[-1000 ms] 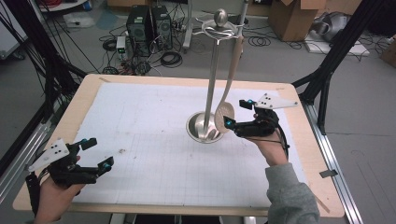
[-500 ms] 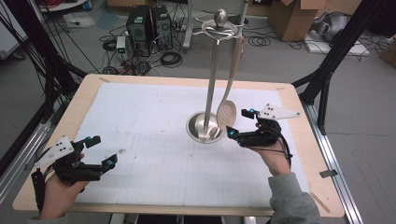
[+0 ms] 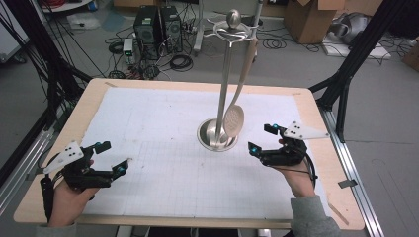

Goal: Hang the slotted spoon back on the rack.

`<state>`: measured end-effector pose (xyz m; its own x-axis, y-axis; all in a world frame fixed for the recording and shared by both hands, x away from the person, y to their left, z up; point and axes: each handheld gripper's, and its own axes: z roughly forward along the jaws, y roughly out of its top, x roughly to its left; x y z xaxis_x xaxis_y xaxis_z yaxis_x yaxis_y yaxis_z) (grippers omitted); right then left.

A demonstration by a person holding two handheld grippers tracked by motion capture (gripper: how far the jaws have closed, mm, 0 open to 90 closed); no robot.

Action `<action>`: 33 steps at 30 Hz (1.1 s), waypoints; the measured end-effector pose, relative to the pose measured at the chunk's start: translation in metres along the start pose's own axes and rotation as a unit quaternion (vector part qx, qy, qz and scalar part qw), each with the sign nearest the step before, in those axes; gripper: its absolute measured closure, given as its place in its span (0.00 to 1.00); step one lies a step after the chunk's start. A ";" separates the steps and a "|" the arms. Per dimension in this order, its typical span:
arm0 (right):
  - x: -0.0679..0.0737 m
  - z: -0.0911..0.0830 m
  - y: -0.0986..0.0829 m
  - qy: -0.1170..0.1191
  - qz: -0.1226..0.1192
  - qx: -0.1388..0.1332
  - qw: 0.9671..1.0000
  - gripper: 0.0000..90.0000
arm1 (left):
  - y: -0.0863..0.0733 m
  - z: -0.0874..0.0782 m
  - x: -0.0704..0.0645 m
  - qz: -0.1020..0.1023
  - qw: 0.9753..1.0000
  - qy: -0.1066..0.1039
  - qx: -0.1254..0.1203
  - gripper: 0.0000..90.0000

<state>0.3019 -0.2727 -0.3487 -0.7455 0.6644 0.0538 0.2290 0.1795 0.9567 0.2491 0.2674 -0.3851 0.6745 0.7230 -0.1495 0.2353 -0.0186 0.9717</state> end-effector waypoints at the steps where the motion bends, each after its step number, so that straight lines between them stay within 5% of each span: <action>1: 0.000 -0.001 -0.002 -0.001 0.002 -0.001 1.000 0.12 | 0.000 0.000 0.000 0.001 1.000 0.000 0.001 0.03; 12: 0.000 -0.013 -0.025 0.001 0.009 -0.012 1.000 0.11 | -0.002 0.004 0.001 0.006 1.000 0.003 0.010 0.03; 23: -0.005 -0.029 -0.038 -0.031 0.006 -0.012 0.999 0.11 | -0.002 0.002 0.003 0.006 1.000 0.006 0.008 0.03; 33: -0.011 -0.048 -0.052 -0.049 0.026 -0.034 0.998 0.11 | -0.004 0.001 0.005 0.002 1.000 0.010 0.010 0.03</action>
<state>0.2683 -0.3246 -0.3848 -0.6678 0.7401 0.0794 0.2210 0.0952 0.9706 0.2525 0.2707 -0.3900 0.6623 0.7359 -0.1411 0.2461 -0.0357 0.9686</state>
